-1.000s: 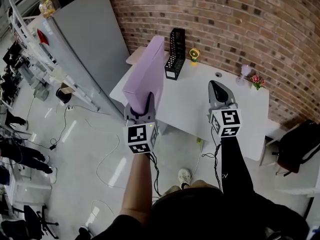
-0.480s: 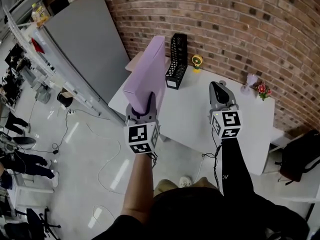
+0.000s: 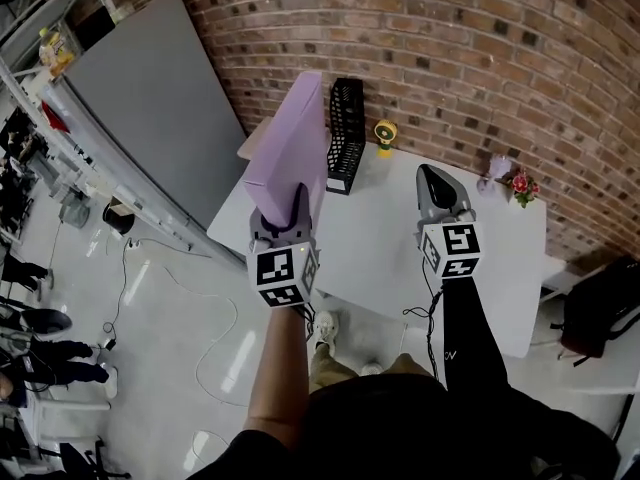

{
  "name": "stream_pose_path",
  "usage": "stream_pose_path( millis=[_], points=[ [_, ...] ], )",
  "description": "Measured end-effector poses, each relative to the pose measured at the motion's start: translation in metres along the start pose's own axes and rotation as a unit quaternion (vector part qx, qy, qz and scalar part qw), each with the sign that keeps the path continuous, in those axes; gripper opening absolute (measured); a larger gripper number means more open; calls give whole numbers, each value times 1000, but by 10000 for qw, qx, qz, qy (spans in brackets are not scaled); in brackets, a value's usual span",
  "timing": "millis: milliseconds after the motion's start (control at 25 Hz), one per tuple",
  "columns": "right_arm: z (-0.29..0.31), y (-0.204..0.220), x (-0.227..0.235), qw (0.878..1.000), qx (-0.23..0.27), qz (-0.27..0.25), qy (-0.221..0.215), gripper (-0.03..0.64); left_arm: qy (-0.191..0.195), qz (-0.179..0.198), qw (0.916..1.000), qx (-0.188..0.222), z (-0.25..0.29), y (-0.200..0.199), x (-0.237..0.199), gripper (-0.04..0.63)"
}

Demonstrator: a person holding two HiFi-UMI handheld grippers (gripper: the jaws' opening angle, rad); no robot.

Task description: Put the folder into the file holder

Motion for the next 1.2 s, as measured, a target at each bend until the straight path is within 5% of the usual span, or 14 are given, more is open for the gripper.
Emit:
stream_pose_path(
  millis=[600,1200],
  points=[
    [116,-5,11,9951,-288,148,936,-1,834,-55,9964,-129,155,-16,-68,133],
    [181,-7,13,9847,-440,211,1672,-1,1779,-52,9840,-70,261,-29,-88,135]
  ],
)
Point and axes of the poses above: the fingertips, and each gripper's own axes: z forward along the fingers, x to its right, y out of its underside, the point moved 3 cm from there along -z, backward along the fingers, and after that the axes turned 15 degrees about -x, right-handed, at the moved point
